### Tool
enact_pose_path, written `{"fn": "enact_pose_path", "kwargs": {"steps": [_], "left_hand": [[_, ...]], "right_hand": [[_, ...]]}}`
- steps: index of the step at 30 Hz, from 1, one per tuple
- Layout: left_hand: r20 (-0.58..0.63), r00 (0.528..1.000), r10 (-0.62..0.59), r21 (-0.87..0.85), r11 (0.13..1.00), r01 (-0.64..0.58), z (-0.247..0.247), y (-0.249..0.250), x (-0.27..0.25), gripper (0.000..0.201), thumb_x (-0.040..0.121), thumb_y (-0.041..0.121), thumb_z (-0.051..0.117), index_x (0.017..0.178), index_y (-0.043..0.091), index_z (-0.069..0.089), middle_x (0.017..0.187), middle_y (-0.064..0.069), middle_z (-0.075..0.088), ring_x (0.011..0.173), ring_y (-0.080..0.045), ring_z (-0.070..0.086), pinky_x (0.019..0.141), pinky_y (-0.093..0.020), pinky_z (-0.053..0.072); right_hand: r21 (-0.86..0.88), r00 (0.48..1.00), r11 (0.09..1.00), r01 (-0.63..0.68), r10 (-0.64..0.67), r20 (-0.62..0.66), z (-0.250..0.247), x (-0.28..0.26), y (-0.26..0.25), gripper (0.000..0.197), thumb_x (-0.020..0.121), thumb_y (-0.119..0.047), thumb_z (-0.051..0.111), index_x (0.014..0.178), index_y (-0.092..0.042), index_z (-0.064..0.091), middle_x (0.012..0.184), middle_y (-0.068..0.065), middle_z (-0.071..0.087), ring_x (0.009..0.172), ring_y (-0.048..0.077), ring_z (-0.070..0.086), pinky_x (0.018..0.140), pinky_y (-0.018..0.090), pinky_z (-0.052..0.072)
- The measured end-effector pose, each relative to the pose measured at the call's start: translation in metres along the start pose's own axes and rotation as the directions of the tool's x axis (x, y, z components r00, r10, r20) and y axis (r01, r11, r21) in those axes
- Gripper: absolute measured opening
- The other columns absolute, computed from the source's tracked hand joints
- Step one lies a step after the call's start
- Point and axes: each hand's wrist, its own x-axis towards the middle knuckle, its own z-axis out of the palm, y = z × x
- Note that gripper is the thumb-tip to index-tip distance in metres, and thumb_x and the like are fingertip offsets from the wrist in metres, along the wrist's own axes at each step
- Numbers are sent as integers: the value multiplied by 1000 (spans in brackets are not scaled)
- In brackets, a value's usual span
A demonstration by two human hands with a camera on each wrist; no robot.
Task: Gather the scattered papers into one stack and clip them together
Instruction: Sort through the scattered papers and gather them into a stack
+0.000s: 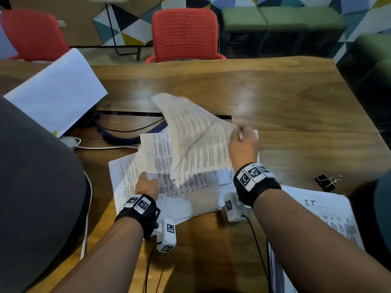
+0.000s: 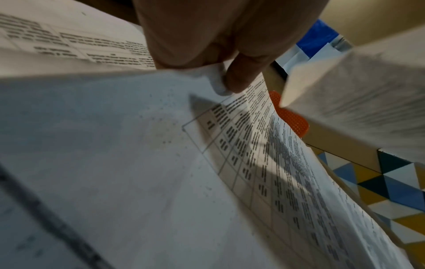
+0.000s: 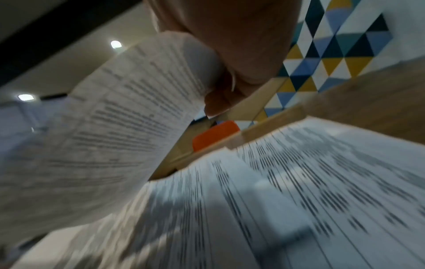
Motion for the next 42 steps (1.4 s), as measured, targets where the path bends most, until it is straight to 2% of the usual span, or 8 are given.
{"fn": "enact_pose_path", "kwargs": {"steps": [7,12,18,21,26,31,36,42], "left_hand": [[62,998,0,-154,988,9,3,-2,3,59,97,50,38,136,5,45,135,-14,52,123,-35,49,106,-39,35],[-22,1000,18,37,999,-17,-4,-10,1,37,90,19,64,121,3,53,116,-16,61,109,-33,57,88,-33,43],[-1,999,38,-118,992,-38,-7,-11,6,30,87,24,62,109,4,61,112,-13,64,100,-30,60,90,-35,47],[46,998,42,-149,988,-34,1,-7,13,46,77,41,60,110,10,59,117,-11,62,106,-29,58,98,-43,46],[116,993,23,-23,1000,-21,12,13,3,36,97,23,47,127,4,47,126,-17,54,105,-30,51,89,-33,40],[171,985,-6,-24,1000,10,33,17,-14,49,100,23,41,146,11,29,149,-13,36,135,-33,37,108,-38,32],[192,981,-26,75,997,12,39,10,-20,53,100,25,41,148,8,26,152,-15,32,137,-35,35,112,-44,32],[-133,991,18,209,978,10,14,-6,-13,43,89,28,60,129,17,51,147,-12,35,126,-35,41,103,-46,37]], "right_hand": [[-267,924,957,-117,203,323,24,-47,60,28,95,-6,40,108,-6,64,91,15,64,82,30,63,73,39,56],[-328,906,944,-40,172,385,28,-46,66,27,93,-5,44,110,0,64,110,19,59,90,32,60,80,35,52],[-432,879,883,-183,344,330,28,-32,65,44,92,-5,45,135,-13,46,126,15,45,95,28,57,83,29,46],[-374,844,905,-201,354,402,26,-34,64,33,89,3,43,116,-12,55,102,10,61,84,25,58,75,32,52],[-363,831,921,-143,311,461,14,-42,75,27,85,7,38,66,-12,41,66,4,39,61,19,39,55,28,29],[-220,813,947,-233,314,490,3,-49,66,33,101,-36,33,104,-10,53,93,10,59,78,19,51,84,39,45],[45,739,847,-529,434,515,4,-45,55,77,88,-71,30,143,-18,39,148,2,41,136,22,38,115,42,27],[-473,769,874,-111,377,516,3,-39,67,22,90,-6,47,109,-11,56,87,6,58,75,22,60,66,34,57]]}}
